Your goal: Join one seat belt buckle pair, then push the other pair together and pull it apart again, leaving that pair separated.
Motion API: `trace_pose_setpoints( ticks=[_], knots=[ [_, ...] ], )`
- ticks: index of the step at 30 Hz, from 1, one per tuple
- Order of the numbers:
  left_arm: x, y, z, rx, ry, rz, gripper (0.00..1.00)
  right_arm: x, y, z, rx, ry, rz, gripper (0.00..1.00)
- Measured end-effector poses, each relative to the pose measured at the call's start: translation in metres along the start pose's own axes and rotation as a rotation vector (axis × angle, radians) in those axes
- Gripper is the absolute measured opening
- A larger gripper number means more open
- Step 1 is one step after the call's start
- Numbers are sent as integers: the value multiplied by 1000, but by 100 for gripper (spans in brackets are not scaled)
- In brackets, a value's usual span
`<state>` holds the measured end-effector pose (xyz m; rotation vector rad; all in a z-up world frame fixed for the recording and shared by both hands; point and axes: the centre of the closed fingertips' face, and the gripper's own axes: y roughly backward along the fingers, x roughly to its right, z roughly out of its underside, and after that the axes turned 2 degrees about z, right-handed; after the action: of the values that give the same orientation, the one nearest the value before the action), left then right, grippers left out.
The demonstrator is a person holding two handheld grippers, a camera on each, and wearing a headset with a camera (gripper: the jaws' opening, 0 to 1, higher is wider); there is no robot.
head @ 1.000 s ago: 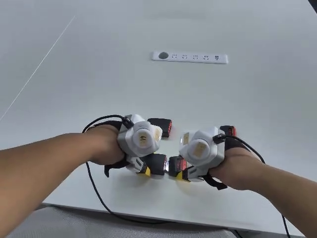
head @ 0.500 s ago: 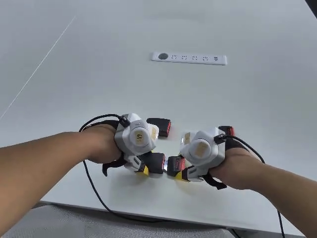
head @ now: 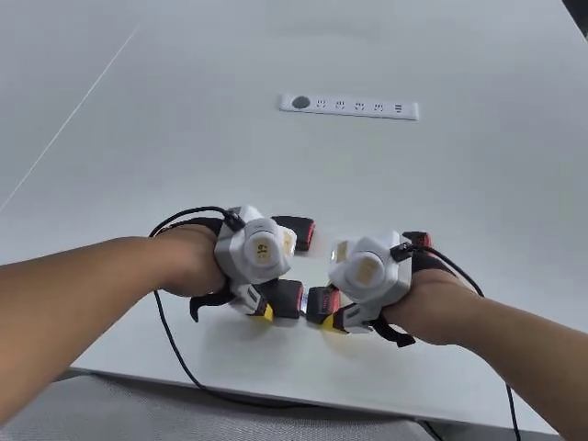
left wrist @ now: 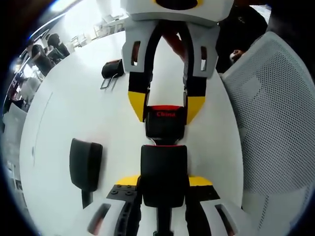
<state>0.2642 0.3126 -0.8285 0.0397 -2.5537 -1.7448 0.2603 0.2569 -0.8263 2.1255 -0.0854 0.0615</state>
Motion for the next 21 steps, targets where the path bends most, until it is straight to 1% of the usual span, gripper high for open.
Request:
trace_pose_setpoints(
  ticks=[4,9,11,12,13,14,15,16,17,18,21],
  knots=[
    [0,0,0,8,10,-4,35,0,-1,0,-14,15,6,34],
    [0,1,0,10,20,-7,35,1,0,0,-12,17,12,35],
    [1,2,2,6,10,-1,35,2,0,0,-13,27,23,36],
    [1,3,3,8,4,1,35,2,1,0,-10,36,24,37],
    [1,4,3,12,3,4,35,4,2,-4,11,27,27,39],
    [0,6,4,24,20,3,35,3,3,-10,38,-6,22,41],
    [-1,8,4,26,33,0,35,4,7,-17,65,-26,15,41],
    [-2,12,4,27,40,-3,35,5,10,-19,61,-20,23,41],
    [-2,13,4,28,40,-6,36,6,12,-21,64,-18,27,41],
    [-3,18,2,32,37,-14,37,7,15,-24,73,-14,29,40],
    [-7,29,-6,53,29,-27,41,12,22,-31,95,-17,39,40]
  ],
)
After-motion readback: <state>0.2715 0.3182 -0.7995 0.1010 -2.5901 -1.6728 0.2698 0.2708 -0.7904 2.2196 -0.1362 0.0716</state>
